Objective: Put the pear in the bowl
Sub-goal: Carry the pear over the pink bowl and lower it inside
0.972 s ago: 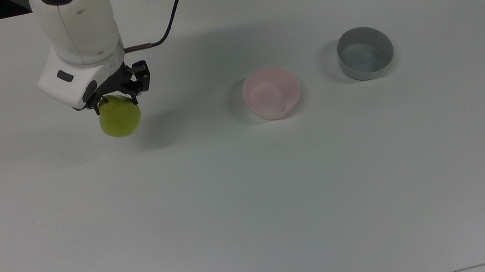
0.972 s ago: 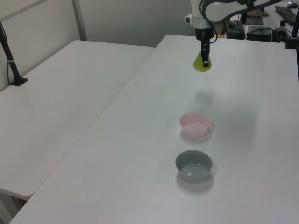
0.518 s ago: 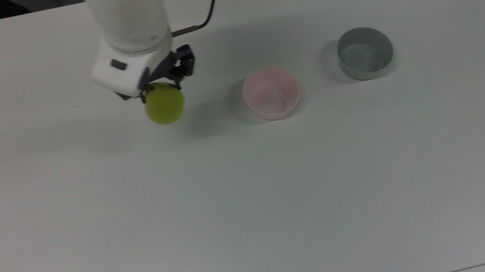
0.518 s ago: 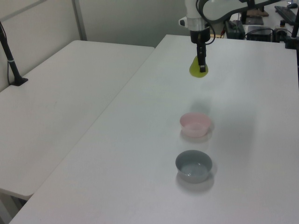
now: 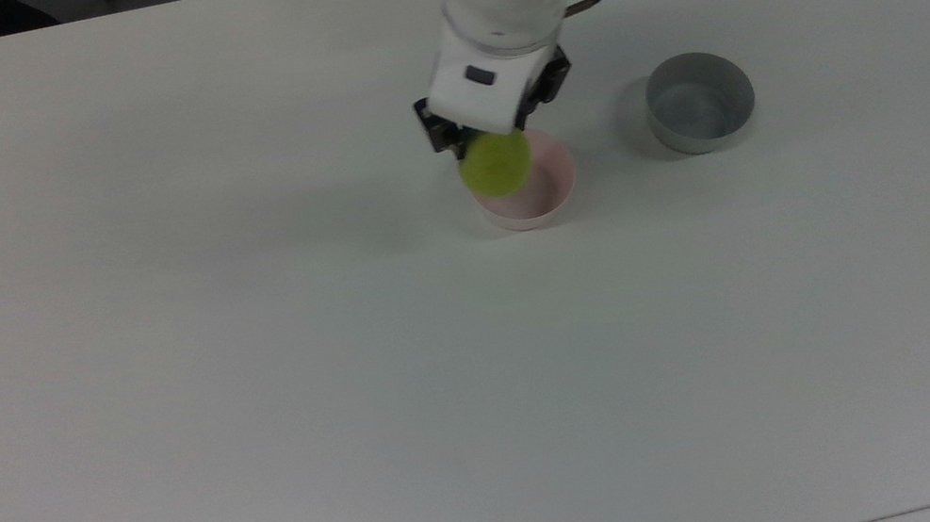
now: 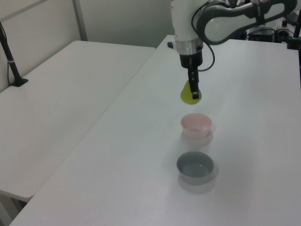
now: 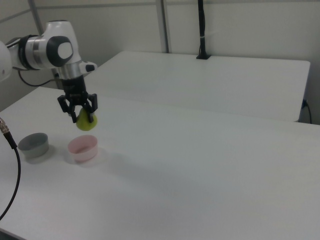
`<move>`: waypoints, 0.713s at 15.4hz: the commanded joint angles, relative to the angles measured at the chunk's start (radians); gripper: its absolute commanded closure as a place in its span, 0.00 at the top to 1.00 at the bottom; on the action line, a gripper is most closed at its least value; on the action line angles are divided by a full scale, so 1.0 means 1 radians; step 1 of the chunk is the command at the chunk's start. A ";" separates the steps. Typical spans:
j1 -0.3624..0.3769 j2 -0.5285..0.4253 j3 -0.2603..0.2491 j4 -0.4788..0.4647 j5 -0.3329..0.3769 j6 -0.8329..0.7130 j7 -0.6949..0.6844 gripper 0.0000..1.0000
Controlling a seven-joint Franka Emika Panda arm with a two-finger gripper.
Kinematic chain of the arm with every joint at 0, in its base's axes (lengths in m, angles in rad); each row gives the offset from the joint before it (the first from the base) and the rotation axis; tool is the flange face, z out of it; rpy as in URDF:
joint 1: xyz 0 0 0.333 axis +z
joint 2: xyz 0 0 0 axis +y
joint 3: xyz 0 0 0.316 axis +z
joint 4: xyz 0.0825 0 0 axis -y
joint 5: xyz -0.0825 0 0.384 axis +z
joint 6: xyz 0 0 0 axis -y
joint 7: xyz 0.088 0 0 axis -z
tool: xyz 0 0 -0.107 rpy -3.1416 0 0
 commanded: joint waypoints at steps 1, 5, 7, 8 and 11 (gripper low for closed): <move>0.049 0.039 -0.015 0.002 0.007 -0.012 0.032 0.29; 0.072 0.078 -0.015 -0.006 -0.002 0.032 0.034 0.30; 0.073 0.111 -0.015 -0.018 -0.016 0.047 0.045 0.31; 0.075 0.116 -0.015 -0.019 -0.030 0.047 0.045 0.32; 0.090 0.133 -0.015 -0.027 -0.056 0.049 0.045 0.42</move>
